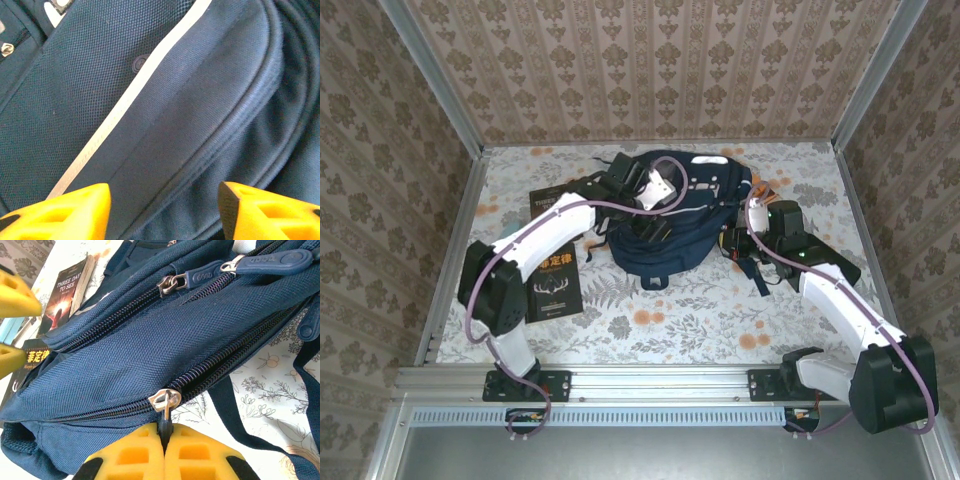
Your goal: Pack the student bag
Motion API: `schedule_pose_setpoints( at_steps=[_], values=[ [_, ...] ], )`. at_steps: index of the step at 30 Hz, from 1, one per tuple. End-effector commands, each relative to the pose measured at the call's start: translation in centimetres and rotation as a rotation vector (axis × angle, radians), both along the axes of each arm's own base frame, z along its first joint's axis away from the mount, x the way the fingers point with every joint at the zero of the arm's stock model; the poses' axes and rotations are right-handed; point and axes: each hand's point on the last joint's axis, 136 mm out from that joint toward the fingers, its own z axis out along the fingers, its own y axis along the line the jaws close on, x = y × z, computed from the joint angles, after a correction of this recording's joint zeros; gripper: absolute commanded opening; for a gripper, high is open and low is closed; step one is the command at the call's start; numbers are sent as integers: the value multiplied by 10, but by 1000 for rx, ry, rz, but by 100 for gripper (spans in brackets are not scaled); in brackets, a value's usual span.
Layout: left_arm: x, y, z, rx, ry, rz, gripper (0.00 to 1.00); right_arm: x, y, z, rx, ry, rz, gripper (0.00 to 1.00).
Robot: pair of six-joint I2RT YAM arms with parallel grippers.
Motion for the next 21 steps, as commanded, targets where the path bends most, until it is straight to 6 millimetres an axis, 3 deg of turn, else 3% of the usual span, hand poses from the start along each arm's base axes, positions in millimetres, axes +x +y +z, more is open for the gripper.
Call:
schedule_pose_setpoints(
  at_steps=[1,6,11,14,17,21],
  values=[
    [0,-14,9,2,-44,-124,55,12,8,32,32,-97,51,0],
    [-8,-28,-3,-16,28,-225,55,12,10,30,37,-86,64,0],
    [-19,-34,-8,-38,84,-291,63,11,11,31,37,-80,73,0],
    [-10,-36,-13,-30,58,-259,62,11,11,30,34,-75,76,0],
    [-4,-39,-18,-16,50,-241,53,10,11,29,32,-75,80,0],
    [-3,-47,-19,-15,43,-240,29,8,11,28,24,-69,86,0]
  ],
)
